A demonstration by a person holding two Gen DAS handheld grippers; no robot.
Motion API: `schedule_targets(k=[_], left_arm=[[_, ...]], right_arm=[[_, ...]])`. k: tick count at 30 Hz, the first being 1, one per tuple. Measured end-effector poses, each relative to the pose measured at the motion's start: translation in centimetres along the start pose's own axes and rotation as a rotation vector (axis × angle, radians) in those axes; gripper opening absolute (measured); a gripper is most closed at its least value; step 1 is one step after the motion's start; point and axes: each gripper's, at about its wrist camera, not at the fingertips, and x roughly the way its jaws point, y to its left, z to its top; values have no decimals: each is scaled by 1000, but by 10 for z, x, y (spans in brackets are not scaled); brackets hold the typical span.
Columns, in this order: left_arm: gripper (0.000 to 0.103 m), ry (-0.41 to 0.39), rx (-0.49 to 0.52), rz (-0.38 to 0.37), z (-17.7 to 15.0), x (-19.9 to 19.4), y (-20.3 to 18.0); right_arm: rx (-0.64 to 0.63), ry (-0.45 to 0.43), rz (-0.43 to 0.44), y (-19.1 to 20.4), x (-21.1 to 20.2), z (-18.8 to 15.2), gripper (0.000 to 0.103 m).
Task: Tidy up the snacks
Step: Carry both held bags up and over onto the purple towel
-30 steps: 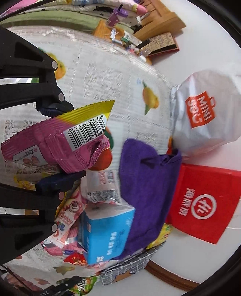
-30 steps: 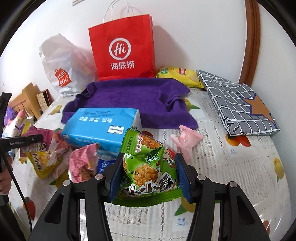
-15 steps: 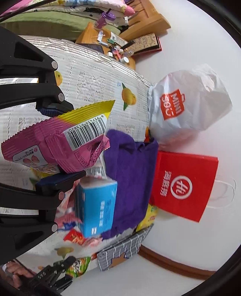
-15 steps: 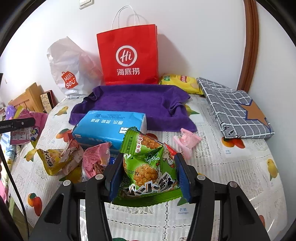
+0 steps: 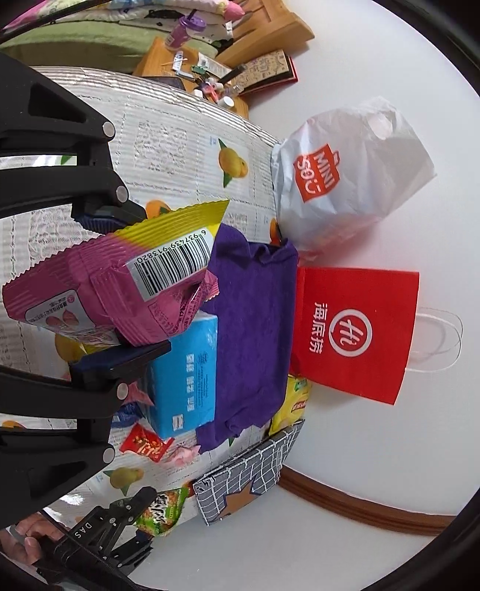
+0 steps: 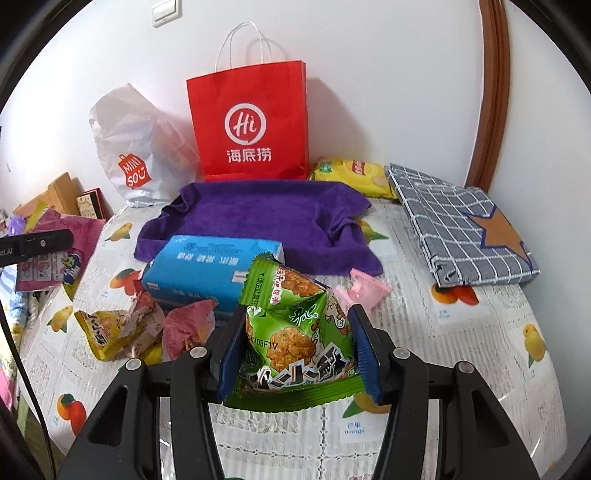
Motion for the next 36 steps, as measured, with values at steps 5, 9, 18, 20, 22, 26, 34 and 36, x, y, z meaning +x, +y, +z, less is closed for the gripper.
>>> schedule_targets(k=[5,9,18,20,22,26,34,36], left_arm=[[48,-3,17,-8,13,4,-10],[48,-17,19,-20,29,9,-13],[48,-9,2,3,77,38,0],[48,-8,-2,14,87,46,5],[48,-7,-6,23,98,54,9],[48,-6,-20,34,122,75,15],[48,14,-20,27,155,132,14],[48,30,-25,12,162,148,13]], right_arm=[[-5,-14,3,1,3,23,53],[-1,-23,15,0,11,50,53],[-40,-45,7,5,50,112,53],[-34,-43,11,5,65,127,53],[-29,-38,17,6,78,139,53],[-30,-35,14,4,104,160,53],[-15,-5,15,-8,159,190,53],[-6,4,24,-12,172,193,53]])
